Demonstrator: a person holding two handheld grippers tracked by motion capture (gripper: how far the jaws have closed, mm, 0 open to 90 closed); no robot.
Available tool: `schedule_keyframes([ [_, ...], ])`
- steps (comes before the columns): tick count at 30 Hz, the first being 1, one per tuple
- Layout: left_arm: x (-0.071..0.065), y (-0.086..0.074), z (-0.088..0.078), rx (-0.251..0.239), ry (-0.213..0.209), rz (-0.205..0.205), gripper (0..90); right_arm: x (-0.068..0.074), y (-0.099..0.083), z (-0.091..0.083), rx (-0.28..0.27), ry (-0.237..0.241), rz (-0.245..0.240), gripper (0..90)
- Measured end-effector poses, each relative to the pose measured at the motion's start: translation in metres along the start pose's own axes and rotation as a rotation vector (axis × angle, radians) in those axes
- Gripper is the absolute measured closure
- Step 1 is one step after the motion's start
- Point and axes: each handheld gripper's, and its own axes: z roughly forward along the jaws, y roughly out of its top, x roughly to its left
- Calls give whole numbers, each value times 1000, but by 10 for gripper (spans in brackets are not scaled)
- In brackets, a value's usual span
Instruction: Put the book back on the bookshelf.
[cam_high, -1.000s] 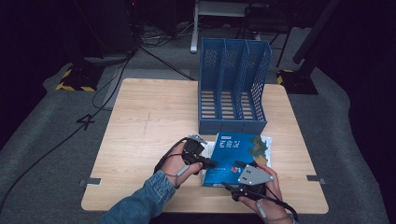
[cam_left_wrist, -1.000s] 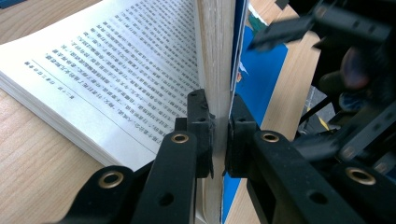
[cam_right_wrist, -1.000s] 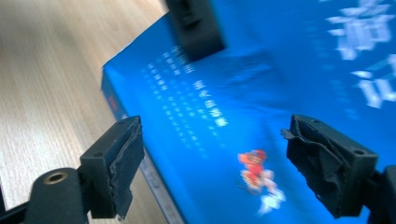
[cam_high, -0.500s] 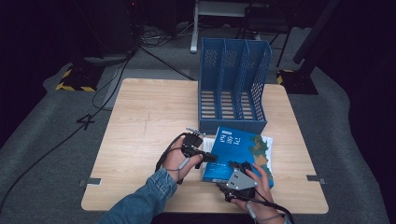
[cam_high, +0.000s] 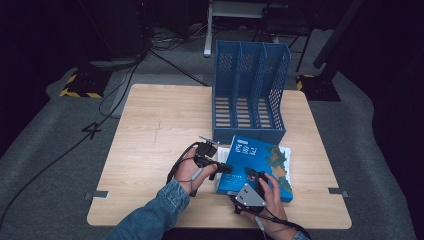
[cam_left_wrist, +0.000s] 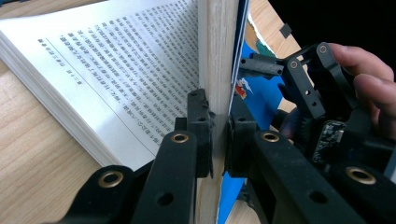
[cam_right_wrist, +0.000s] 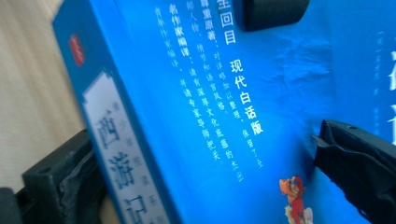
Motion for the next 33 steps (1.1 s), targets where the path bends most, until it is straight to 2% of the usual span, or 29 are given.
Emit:
schedule_keyframes([
  [1,0,0,0,0,-1,-4,833,0,0,0,0,0,0,0],
  [2,1,0,0,-5,-4,-9,833,0,-1,2,5,-18,-28,0],
  [5,2,-1,1,-20,-6,-13,830,-1,-3,4,-11,-21,-21,0],
  [7,3,-2,2,-29,-12,-15,781,-4,-3,5,-6,-8,-7,0],
  [8,4,-4,4,-48,-25,-34,746,-5,-4,6,-7,-2,3,0],
  [11,3,-8,7,-68,-14,-39,697,-7,-7,7,-13,13,34,1],
  [13,3,-9,8,-69,-17,-45,675,-7,-7,7,-16,15,33,3],
  [15,2,-14,12,-29,-21,-59,621,-7,-7,7,-16,18,38,4],
  [16,2,-14,12,-29,-21,-59,594,-7,-7,7,-16,18,38,4],
  [17,1,-15,13,-17,-20,-71,573,-9,-8,8,-13,37,58,5],
  [19,0,-17,15,10,-31,-94,575,-11,-9,8,-9,50,68,6],
  [23,-1,-17,15,31,-26,-90,691,-11,-9,9,-12,54,65,5],
  [25,-2,-16,16,50,-39,-95,720,-11,-8,9,-13,45,50,7],
  [26,-3,-16,17,53,-57,-105,731,-11,-8,10,-11,40,48,9],
  [28,-5,-15,17,54,-46,-95,743,-11,-8,10,-14,36,38,7],
  [33,-5,-12,17,64,-51,-104,782,-11,-7,10,-13,32,35,4],
])
